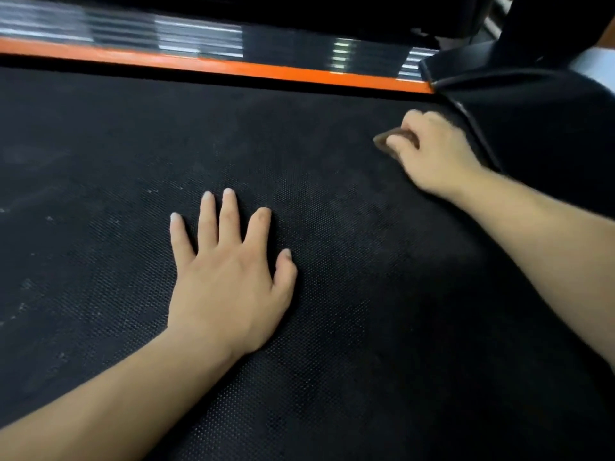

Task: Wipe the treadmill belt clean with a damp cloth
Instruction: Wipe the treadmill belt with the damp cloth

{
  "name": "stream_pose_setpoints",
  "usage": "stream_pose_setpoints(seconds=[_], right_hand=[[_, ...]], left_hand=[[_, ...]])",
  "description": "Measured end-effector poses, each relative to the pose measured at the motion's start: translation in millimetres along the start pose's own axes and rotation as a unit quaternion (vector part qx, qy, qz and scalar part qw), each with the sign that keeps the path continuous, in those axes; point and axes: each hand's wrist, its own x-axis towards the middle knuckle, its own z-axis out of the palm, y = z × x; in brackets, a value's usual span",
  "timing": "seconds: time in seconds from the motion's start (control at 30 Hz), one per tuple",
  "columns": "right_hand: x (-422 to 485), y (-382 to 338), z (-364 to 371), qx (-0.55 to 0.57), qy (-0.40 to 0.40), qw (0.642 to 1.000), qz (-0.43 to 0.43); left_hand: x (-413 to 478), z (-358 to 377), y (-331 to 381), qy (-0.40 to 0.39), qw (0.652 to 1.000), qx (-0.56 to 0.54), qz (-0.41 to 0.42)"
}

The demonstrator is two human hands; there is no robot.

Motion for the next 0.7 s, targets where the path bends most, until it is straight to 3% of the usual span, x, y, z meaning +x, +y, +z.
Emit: stream_pose_setpoints(seconds=[0.13,0.2,0.33,0.4,0.47,0.53,0.7], right_hand=[[19.1,1.1,-7.6,0.022,0.034,0.988,0.147],[-4.4,-19.5,-1.3,0.039,0.024,0.993,0.112],[-71.1,-33.9,-10.0,0.041,-0.067,0.995,-0.064],[-63.8,-11.5,-16.6,-0.003,-0.033,0.998,-0.052],[-50.1,4.1,-21.0,-0.003,-0.006,0.998,0.054],[-57.4,-4.1,-19.4,-0.010,0.018,0.996,0.092],[-151.9,-47.2,-19.9,0.060,-0.020,0.997,-0.037]], left_hand=[[0.3,0.1,-0.2,0.004,1.000,-0.004,-0.001],[0.6,0.1,-0.7,0.002,1.000,-0.001,-0.002],[0.2,0.6,-0.1,-0.004,1.000,-0.003,-0.004],[0.5,1.4,-0.1,-0.002,1.000,-0.001,-0.002],[-0.1,1.3,-0.4,0.003,1.000,-0.002,-0.003],[0.2,1.9,-1.3,0.003,1.000,-0.004,-0.003],[0.9,3.5,-1.9,0.005,1.000,-0.015,-0.002]])
